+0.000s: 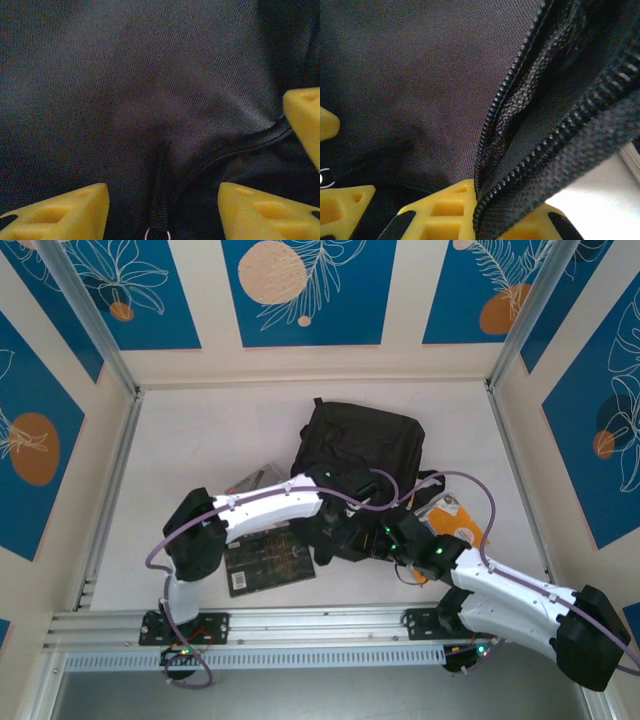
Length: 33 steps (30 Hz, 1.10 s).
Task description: Pack books, pencil case, and school supplies into a backpack
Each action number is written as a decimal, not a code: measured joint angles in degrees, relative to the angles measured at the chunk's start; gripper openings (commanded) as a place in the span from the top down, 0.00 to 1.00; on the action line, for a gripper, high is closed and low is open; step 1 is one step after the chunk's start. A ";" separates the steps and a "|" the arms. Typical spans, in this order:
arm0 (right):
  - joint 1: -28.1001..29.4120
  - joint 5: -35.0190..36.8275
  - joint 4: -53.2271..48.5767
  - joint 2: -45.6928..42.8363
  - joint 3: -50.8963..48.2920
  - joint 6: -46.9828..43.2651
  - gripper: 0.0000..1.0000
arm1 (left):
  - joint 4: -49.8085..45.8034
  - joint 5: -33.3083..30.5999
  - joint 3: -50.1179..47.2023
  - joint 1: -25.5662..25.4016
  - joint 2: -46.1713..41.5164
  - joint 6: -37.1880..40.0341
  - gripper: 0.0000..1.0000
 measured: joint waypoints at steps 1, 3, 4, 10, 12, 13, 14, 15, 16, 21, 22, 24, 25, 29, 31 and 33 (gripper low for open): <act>-0.13 -0.11 -0.02 0.00 0.00 0.00 0.99 | 0.26 0.22 -0.55 0.00 0.00 0.07 0.57; -0.48 -0.20 -0.26 0.00 0.00 0.00 0.99 | 0.92 1.09 -1.73 0.00 0.00 0.42 0.75; -0.61 -0.28 -0.39 0.00 0.02 0.00 1.00 | 1.25 1.49 -2.27 0.00 0.00 0.63 0.84; -1.40 -0.57 -1.01 0.02 0.04 0.00 1.00 | 2.16 2.97 -3.43 0.07 0.00 1.29 1.00; -1.51 -0.57 -1.03 0.02 0.04 -0.02 1.00 | 2.29 3.17 -3.43 0.24 -0.07 1.29 1.00; -1.55 -0.57 -1.05 0.02 0.04 -0.02 1.00 | 2.38 3.19 -3.43 0.46 -0.17 1.27 1.00; -1.62 -0.55 -1.16 0.02 0.04 -0.02 1.00 | 2.47 3.17 -3.43 0.87 -0.48 1.16 1.00; -1.68 -0.52 -1.27 0.02 0.07 -0.02 1.00 | 2.64 3.15 -3.45 1.25 -1.05 1.09 1.00; -1.73 -0.52 -1.40 0.02 0.11 -0.02 1.00 | 2.89 3.04 -3.54 1.49 -1.90 0.96 1.00; -2.54 0.31 -2.27 0.00 0.59 0.02 1.00 | 4.20 1.20 -5.77 3.58 -9.51 -0.26 1.00; -2.86 0.44 -2.43 0.00 0.70 0.04 1.00 | 4.46 0.68 -6.19 3.89 -11.19 -0.50 1.00; -3.61 0.52 -2.51 -0.17 0.94 0.28 1.00 | 5.09 -0.46 -7.23 4.24 -14.05 -1.05 1.00; -4.04 0.52 -2.51 -0.33 1.05 0.44 1.00 | 5.60 -1.14 -8.07 4.26 -15.65 -1.36 1.00; -5.42 0.48 -2.58 -0.52 1.18 0.87 1.00 | 6.75 -3.26 -11.41 4.24 -19.50 -2.36 1.00; -5.62 0.46 -2.75 -0.52 1.44 0.87 1.00 | 7.61 -4.11 -13.11 4.33 -20.37 -2.82 1.00; -5.86 0.28 -3.08 -0.52 1.68 0.87 1.00 | 8.41 -4.72 -14.64 4.42 -21.03 -3.28 1.00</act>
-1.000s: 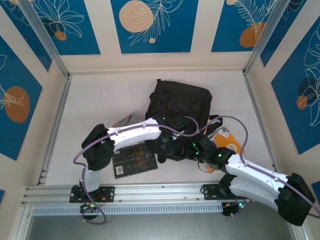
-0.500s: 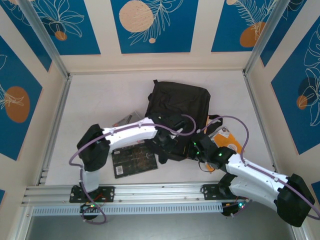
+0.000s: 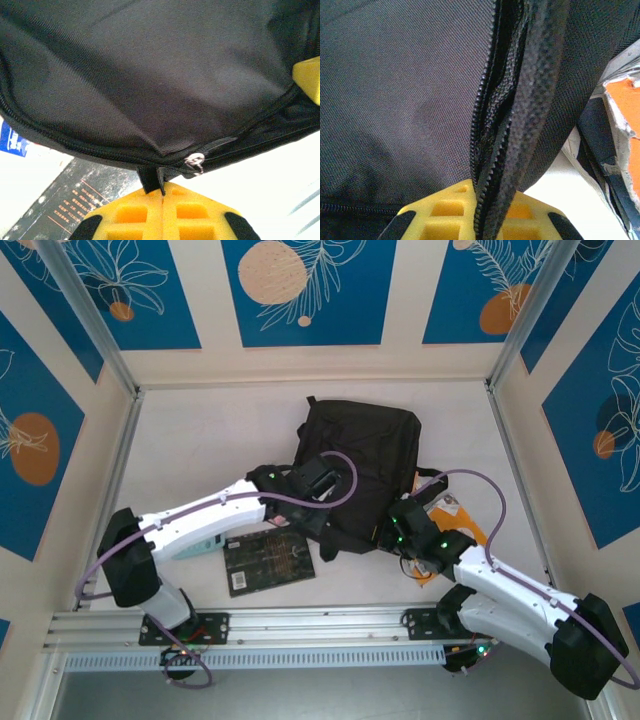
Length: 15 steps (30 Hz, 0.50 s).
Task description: Pack books, pencil case, and school supplies into a backpack
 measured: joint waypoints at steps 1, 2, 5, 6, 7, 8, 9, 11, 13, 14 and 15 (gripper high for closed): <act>-0.07 -0.02 -0.11 0.00 0.09 0.00 1.00 | 0.28 -0.09 -0.39 0.04 -0.11 -0.11 1.00; -0.07 -0.04 -0.15 0.00 0.15 0.00 1.00 | 0.68 -0.20 -0.66 0.07 -0.17 -0.15 1.00; -0.15 -0.42 -0.26 0.00 0.33 -0.02 1.00 | 1.77 -0.28 -1.11 0.15 -0.33 -0.17 1.00; -0.20 -0.57 -0.26 0.00 0.35 -0.04 1.00 | 2.12 -0.31 -1.25 0.17 -0.44 -0.17 1.00; -0.24 -0.81 -0.22 0.00 0.35 -0.07 1.00 | 2.45 -0.28 -1.40 0.20 -0.57 -0.17 1.00; -0.26 -1.09 -0.15 0.00 0.35 -0.11 1.00 | 2.78 -0.28 -1.66 0.20 -0.76 -0.17 1.00; -0.37 -1.53 0.04 0.00 0.35 -0.37 1.00 | 3.06 -0.28 -1.92 0.22 -1.01 -0.17 1.00; -0.37 -2.45 0.59 0.00 0.35 -1.09 0.95 | 4.04 -0.28 -2.80 0.31 -1.62 -0.20 1.00; -0.48 -3.74 0.96 -0.20 0.35 -2.16 0.80 | 5.05 -0.28 -4.04 0.50 -2.67 -0.59 1.00; -0.50 -4.39 0.98 -0.28 0.44 -2.82 0.71 | 5.68 -0.24 -4.87 0.70 -3.43 -0.83 1.00; -0.52 -5.11 0.92 -0.37 0.66 -3.67 0.63 | 6.32 -0.20 -5.75 0.87 -4.24 -1.11 1.00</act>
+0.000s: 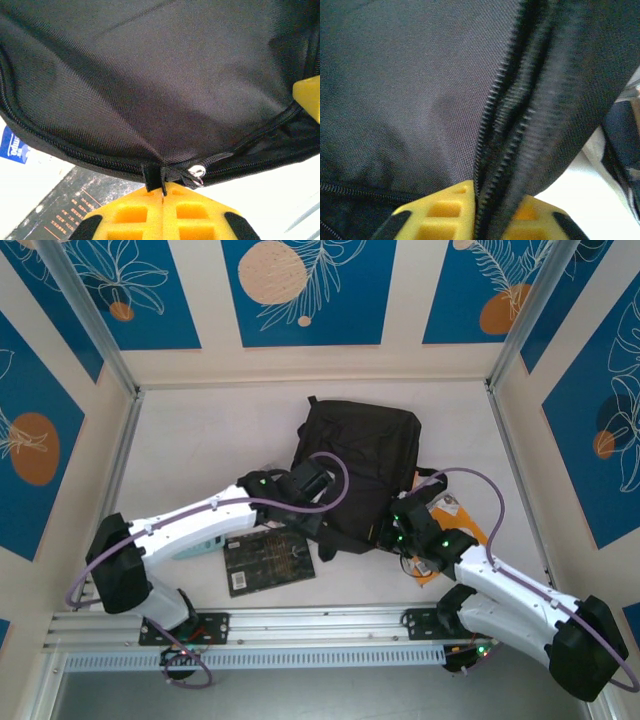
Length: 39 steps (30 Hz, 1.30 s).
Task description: Pack books, pencil case, and school supplies into a backpack
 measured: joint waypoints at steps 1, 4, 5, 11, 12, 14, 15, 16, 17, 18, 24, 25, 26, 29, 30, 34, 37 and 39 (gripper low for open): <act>0.00 -0.68 -0.15 -0.17 0.33 -1.14 0.58 | 0.61 0.22 -0.79 0.20 -0.70 -0.39 1.00; 0.00 -1.75 -1.29 -1.46 2.01 -4.20 0.50 | 3.02 1.18 -4.09 1.11 -3.65 -1.66 1.00; 0.00 -1.84 -2.21 -1.95 2.95 -5.16 0.50 | 4.02 1.73 -5.33 1.51 -4.79 -2.19 1.00; -0.22 -3.32 -6.75 -3.69 8.61 -11.37 0.90 | 8.79 3.67 -10.25 2.69 -9.31 -4.94 1.00; -0.35 -4.02 -7.13 -3.67 9.73 -12.37 0.98 | 9.49 3.87 -10.80 2.73 -9.64 -5.22 1.00; -0.72 -5.70 -7.80 -3.04 12.31 -14.16 1.00 | 10.34 4.24 -11.52 2.78 -9.99 -5.60 1.00; -0.85 -6.49 -7.85 -2.36 13.79 -14.93 1.00 | 10.99 4.39 -12.00 2.78 -10.23 -5.81 1.00; -0.98 -7.17 -7.74 -1.62 15.02 -15.32 1.00 | 11.37 4.48 -12.37 2.80 -10.47 -5.99 1.00; -1.05 -7.91 -7.54 -0.63 16.35 -15.63 1.00 | 11.96 4.52 -12.90 2.80 -10.82 -6.38 1.00; -1.31 -8.76 -7.21 0.61 17.62 -15.78 1.00 | 12.39 4.50 -13.42 2.82 -11.23 -6.51 1.00; -3.41 -15.52 -2.01 12.15 21.51 -14.16 1.00 | 14.34 4.50 -16.06 2.93 -13.86 -7.06 1.00; -3.80 -17.03 -0.42 14.56 21.75 -13.53 1.00 | 14.75 4.50 -16.39 2.95 -14.21 -7.15 1.00; -4.11 -18.67 1.38 17.29 21.90 -12.63 1.00 | 15.17 4.50 -16.81 3.06 -14.69 -7.39 1.00; -4.59 -22.93 6.91 24.70 21.90 -9.70 1.00 | 16.39 4.50 -18.16 3.15 -15.87 -8.02 1.00; -4.66 -24.35 9.01 26.82 21.88 -8.57 1.00 | 16.72 4.50 -18.69 3.19 -16.20 -8.11 1.00; -4.55 -29.16 16.04 32.20 21.88 -4.81 1.00 | 17.46 4.52 -19.52 3.21 -16.39 -8.37 1.00; -3.78 -31.74 20.06 34.84 21.90 -2.54 1.00 | 18.16 4.50 -19.58 3.21 -16.39 -8.52 1.00; -2.86 -33.05 21.81 35.71 21.88 -1.38 1.00 | 18.36 4.48 -19.58 3.26 -16.39 -8.50 1.00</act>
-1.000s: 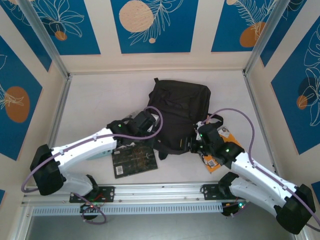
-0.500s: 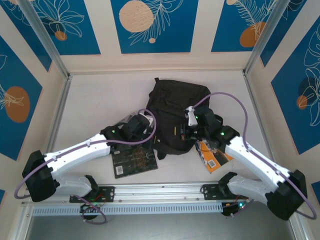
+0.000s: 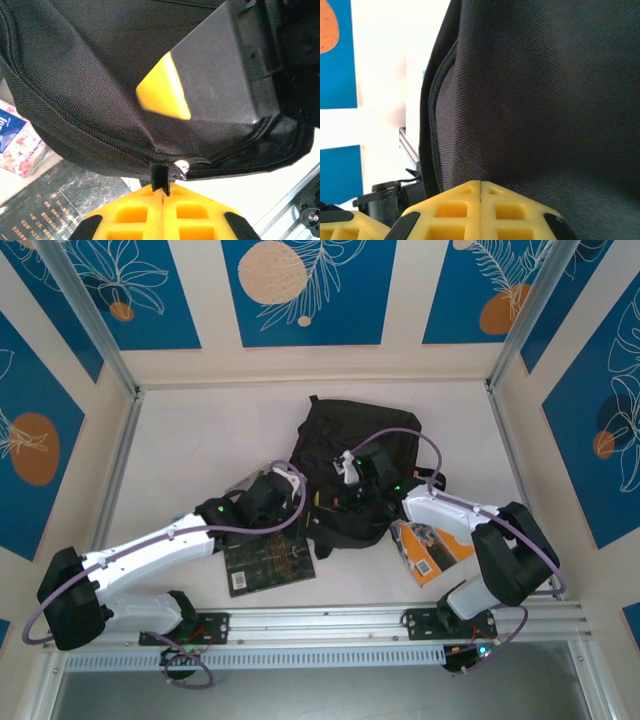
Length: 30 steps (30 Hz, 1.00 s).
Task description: Pack books, pencil case, and school supplies into a backpack
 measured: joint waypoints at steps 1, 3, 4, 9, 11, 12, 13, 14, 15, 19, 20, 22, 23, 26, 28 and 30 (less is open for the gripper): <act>0.31 -0.46 0.70 0.13 -0.04 0.42 1.00 | 0.00 0.00 0.00 0.07 0.00 -0.02 1.00; 0.74 -1.20 2.32 0.13 -0.35 1.29 1.00 | 0.02 -0.02 0.00 0.11 0.00 -0.02 1.00; 0.87 -1.57 3.23 0.13 -0.70 1.73 1.00 | 0.02 -0.02 0.00 0.11 -0.02 -0.02 1.00; 0.85 -3.43 7.13 0.11 -3.85 3.61 1.00 | 0.00 -0.04 0.00 0.17 -0.02 -0.02 1.00; 0.98 -3.96 7.96 -0.07 -4.96 4.13 1.00 | -0.02 -0.11 0.00 0.22 -0.02 -0.02 1.00; 1.07 -4.11 8.26 -0.31 -5.46 4.28 1.00 | -0.04 -0.22 0.00 0.22 -0.02 -0.02 1.00; 1.14 -4.17 8.37 -0.66 -5.88 4.50 1.00 | -0.07 -0.26 0.00 0.22 -0.02 -0.02 1.00; 1.20 -4.17 8.55 -1.09 -6.27 4.68 1.00 | -0.09 -0.26 0.00 0.22 -0.02 -0.02 1.00; 1.29 -4.33 8.79 -1.51 -6.62 4.83 1.00 | -0.13 -0.31 0.00 0.22 -0.02 -0.02 1.00; 1.68 -4.76 9.53 -2.93 -7.17 5.09 1.00 | -0.66 -1.22 0.00 0.22 -0.04 -0.04 0.93; 1.84 -5.05 9.62 -3.23 -7.21 5.09 1.00 | -0.96 -1.46 0.00 0.22 -0.04 -0.13 0.87; 2.01 -5.55 9.84 -3.48 -7.21 5.09 1.00 | -1.77 -1.86 0.00 0.26 -0.26 -0.24 0.72; 2.14 -5.66 9.86 -3.52 -7.21 5.09 1.00 | -2.10 -2.19 0.00 0.33 -0.59 -0.46 0.63; 2.32 -5.84 9.84 -3.56 -7.21 5.09 1.00 | -3.54 -3.43 0.04 0.76 -2.62 -1.07 0.40; 2.29 -5.81 9.81 -3.61 -7.21 5.09 1.00 | -4.87 -4.59 0.24 1.07 -4.37 -1.09 0.31; 2.29 -5.81 9.79 -3.61 -7.21 5.09 1.00 | -5.68 -5.75 0.26 1.46 -6.86 -1.64 0.26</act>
